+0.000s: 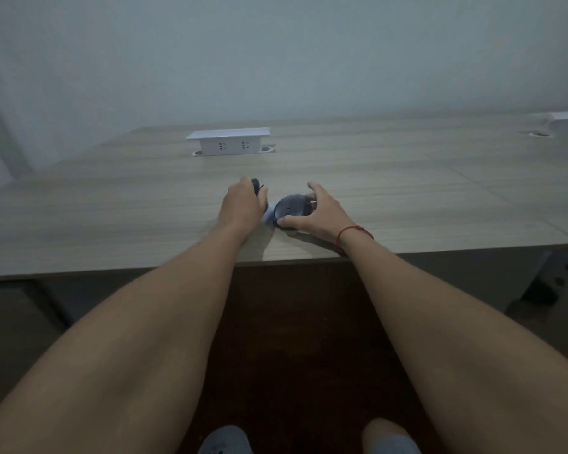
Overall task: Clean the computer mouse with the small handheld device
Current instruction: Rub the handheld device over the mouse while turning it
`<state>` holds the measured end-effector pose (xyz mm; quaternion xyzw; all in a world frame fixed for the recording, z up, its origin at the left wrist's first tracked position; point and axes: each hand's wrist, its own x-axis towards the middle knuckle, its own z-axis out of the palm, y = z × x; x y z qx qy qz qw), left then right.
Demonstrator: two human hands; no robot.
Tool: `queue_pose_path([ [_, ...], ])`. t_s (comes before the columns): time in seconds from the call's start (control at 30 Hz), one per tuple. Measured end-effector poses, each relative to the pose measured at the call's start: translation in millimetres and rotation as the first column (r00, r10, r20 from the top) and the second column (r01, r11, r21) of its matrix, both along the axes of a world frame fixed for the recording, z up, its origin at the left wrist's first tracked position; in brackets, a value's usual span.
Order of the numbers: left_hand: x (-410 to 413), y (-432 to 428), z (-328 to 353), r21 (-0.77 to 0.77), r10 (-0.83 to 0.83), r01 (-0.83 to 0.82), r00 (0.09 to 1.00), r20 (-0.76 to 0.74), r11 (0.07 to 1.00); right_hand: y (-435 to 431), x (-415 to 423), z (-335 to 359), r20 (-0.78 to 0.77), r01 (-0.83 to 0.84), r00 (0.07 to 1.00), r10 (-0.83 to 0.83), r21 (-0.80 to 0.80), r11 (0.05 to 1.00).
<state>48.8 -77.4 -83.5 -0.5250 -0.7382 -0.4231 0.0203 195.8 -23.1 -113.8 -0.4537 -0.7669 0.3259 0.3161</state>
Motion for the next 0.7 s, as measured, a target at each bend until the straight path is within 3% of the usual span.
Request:
queue_pose_path([
  [0.13,-2,-2,1,0.083,-0.007,0.006,1.0,0.021,0.997,0,-3,1,0.057,-0.007,0.998,0.005,0.03,1.0],
  [0.27,6,7,10,0.171,-0.101,0.077,0.985,0.137,0.982,0,-6,-1,0.134,0.019,0.991,-0.027,0.061,0.998],
  [0.33,3,11,8,0.128,-0.116,0.099,0.984,0.135,0.987,0,-7,0,0.16,0.026,0.986,-0.041,0.096,0.995],
  [0.47,-7,9,-2,-0.03,-0.021,0.02,1.0,-0.022,0.999,-1,-7,-1,0.132,0.016,0.991,-0.033,0.128,0.992],
  [0.7,8,4,9,0.235,-0.113,0.089,0.989,0.091,0.968,0,-6,1,0.148,-0.01,0.989,-0.005,0.099,0.995],
])
